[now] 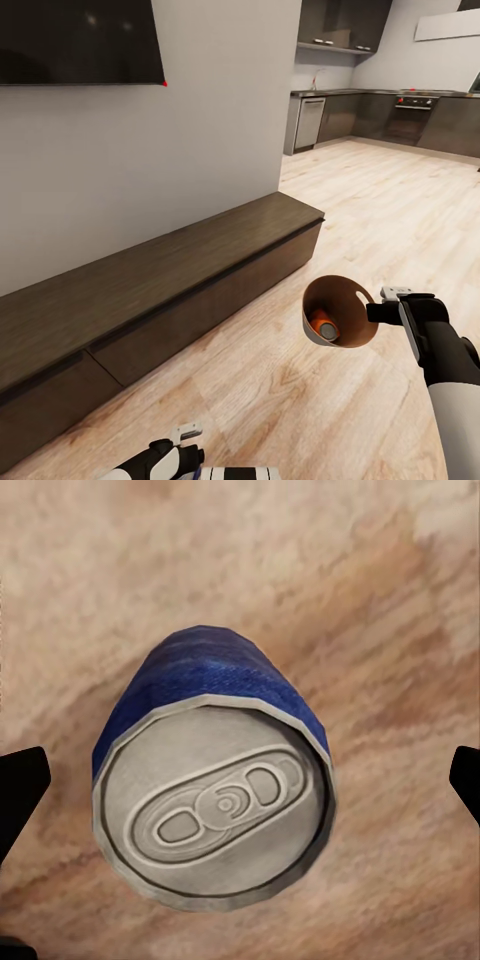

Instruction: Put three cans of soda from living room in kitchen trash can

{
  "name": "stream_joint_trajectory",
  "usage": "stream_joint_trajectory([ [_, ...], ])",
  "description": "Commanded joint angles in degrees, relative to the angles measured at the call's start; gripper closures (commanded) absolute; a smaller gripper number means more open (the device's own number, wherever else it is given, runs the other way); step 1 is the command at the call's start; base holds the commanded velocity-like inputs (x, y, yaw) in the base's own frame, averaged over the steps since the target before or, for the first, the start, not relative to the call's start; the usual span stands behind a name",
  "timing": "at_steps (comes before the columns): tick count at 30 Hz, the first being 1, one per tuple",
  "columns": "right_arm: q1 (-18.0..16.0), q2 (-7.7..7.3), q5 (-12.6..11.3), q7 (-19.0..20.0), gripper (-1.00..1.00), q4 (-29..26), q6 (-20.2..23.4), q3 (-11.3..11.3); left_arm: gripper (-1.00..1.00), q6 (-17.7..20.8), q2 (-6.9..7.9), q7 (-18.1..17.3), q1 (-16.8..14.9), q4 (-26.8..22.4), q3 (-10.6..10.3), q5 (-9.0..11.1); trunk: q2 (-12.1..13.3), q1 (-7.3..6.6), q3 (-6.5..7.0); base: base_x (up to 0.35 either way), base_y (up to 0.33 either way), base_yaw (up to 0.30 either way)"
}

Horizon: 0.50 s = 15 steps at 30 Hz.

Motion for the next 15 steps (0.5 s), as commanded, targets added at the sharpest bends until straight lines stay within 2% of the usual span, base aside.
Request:
stream_joint_trajectory([
  [1, -0.03, 0.0, -0.87, 0.21, 1.0, -0.02, 0.07, 0.0, -1.0, -0.04, 0.01, -0.01, 0.0, 0.0, 0.0, 0.01, 0.0, -0.01, 0.01, 0.0, 0.0, 0.0],
  [6, -0.03, 0.0, -0.86, 0.22, 1.0, -0.05, 0.07, 0.0, -1.0, -0.21, 0.02, -0.02, 0.0, 0.0, 0.0, 0.02, 0.0, -0.01, 0.01, 0.0, 0.0, 0.0],
  [15, -0.03, -0.05, -0.88, 0.22, 1.0, -0.09, 0.07, 0.0, -1.0, -0.27, 0.06, -0.02, -0.01, 0.0, 0.0, 0.02, -0.12, 0.23, -1.99, 0.0, 0.0, 0.0],
])
